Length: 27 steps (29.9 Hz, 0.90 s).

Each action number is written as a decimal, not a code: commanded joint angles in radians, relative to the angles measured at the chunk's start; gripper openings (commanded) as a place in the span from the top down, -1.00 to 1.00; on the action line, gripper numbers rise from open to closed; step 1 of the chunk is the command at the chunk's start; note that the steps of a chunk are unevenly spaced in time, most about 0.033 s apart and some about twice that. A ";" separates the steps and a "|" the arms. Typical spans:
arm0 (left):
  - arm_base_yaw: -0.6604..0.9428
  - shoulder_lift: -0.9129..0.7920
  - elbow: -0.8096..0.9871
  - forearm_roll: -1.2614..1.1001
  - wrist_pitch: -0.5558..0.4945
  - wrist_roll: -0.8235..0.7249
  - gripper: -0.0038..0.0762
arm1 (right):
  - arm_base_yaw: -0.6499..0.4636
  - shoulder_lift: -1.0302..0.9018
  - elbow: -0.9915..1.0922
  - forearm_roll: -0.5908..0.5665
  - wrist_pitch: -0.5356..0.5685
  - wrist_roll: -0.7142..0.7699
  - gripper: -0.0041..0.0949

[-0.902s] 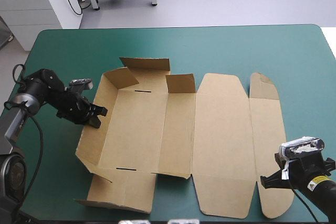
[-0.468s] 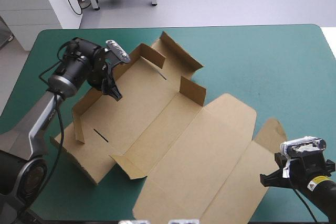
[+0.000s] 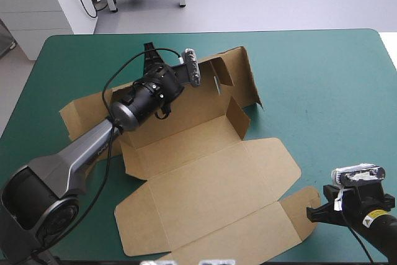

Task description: Fold the box

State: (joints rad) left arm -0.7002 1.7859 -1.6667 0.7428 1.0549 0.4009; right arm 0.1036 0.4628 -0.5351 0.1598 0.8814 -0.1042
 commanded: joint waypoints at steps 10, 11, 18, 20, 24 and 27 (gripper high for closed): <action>-0.180 -0.054 0.011 0.239 -0.080 -0.205 0.92 | -0.007 0.004 -0.029 0.008 -0.042 0.068 0.92; -0.196 -0.062 0.036 0.288 -0.089 -0.239 0.92 | -0.007 0.004 -0.029 0.008 -0.042 0.071 0.92; -0.300 -0.145 0.246 0.597 -0.138 -0.510 0.92 | -0.007 0.009 -0.031 0.008 -0.013 0.071 0.92; -0.322 -0.159 0.283 0.640 -0.118 -0.536 0.92 | -0.007 0.009 -0.041 0.008 -0.013 0.071 0.92; -0.359 -0.177 0.340 0.654 -0.108 -0.554 0.92 | -0.007 0.017 -0.084 0.005 -0.015 0.077 0.92; -0.376 -0.178 0.389 0.744 -0.082 -0.643 0.92 | -0.007 0.068 -0.147 -0.031 -0.003 0.082 0.92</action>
State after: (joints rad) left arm -1.0602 1.6632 -1.2838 1.3512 0.9361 -0.1671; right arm 0.1028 0.4826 -0.6012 0.1517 0.9234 -0.0238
